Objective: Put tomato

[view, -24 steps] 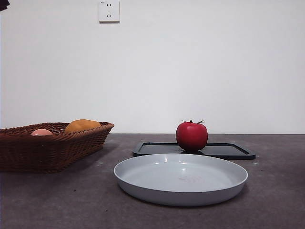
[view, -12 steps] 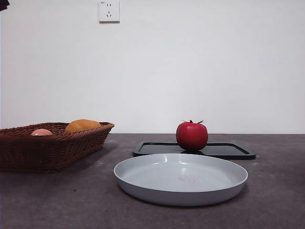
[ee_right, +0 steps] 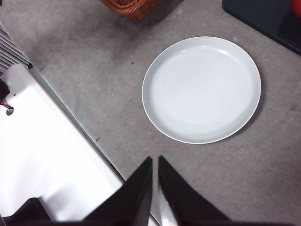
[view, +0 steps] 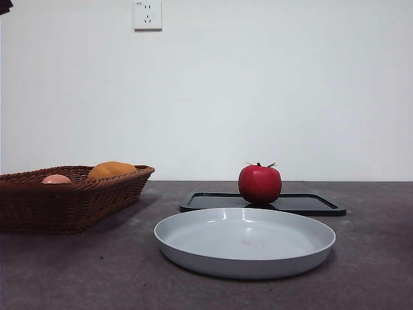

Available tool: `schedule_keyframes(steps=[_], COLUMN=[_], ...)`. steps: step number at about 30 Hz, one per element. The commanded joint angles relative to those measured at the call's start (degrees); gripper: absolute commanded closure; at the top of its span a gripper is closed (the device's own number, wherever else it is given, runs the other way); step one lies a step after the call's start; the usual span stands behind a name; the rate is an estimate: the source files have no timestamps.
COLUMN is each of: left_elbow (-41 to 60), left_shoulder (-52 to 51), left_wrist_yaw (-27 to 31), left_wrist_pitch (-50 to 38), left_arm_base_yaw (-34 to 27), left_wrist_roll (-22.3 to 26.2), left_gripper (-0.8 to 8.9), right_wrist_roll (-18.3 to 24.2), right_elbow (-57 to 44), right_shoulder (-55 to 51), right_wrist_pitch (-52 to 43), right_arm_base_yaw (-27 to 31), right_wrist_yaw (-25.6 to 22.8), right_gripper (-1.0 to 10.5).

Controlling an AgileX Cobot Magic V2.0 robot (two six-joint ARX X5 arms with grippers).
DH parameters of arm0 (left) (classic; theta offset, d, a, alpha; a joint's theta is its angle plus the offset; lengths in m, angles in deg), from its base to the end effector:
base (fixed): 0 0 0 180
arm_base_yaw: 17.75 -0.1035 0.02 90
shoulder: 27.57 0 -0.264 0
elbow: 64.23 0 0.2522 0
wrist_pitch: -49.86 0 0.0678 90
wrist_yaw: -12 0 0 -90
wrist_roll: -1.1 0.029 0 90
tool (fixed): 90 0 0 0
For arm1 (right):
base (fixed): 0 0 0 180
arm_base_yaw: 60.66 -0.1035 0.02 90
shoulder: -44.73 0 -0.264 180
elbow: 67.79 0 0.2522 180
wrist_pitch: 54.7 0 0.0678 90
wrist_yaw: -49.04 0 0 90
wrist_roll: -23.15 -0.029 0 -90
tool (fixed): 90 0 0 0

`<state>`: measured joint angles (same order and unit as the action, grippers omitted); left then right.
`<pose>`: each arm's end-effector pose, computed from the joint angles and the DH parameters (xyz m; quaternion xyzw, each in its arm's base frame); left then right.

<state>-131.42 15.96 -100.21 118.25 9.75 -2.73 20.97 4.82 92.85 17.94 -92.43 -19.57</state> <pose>0.1074 -0.0683 0.3199 -0.0105 0.3929 -0.3758 0.8392 0.1105 0.0809 0.3340 -0.0214 0.4140 0.4007 0.8171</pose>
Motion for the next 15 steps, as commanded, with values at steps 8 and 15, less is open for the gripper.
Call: schedule_keyframes(steps=[8, 15], left_elbow=[5.2, 20.4], left_shoulder=[-9.5, -21.4], left_wrist_yaw=[7.9, 19.1], left_wrist_pitch=[-31.0, -52.2], left_arm_base_yaw=[-12.5, -24.6], left_wrist_roll=[14.7, 15.6], left_gripper=[8.05, 8.05], right_wrist_roll=[-0.4, -0.4], right_elbow=[0.5, 0.5], right_shoulder=[0.4, 0.4], right_wrist_pitch=[-0.6, -0.6], right_arm_base_yaw=[-0.4, -0.4], right_wrist_yaw=[0.2, 0.2], right_gripper=[9.3, 9.3])
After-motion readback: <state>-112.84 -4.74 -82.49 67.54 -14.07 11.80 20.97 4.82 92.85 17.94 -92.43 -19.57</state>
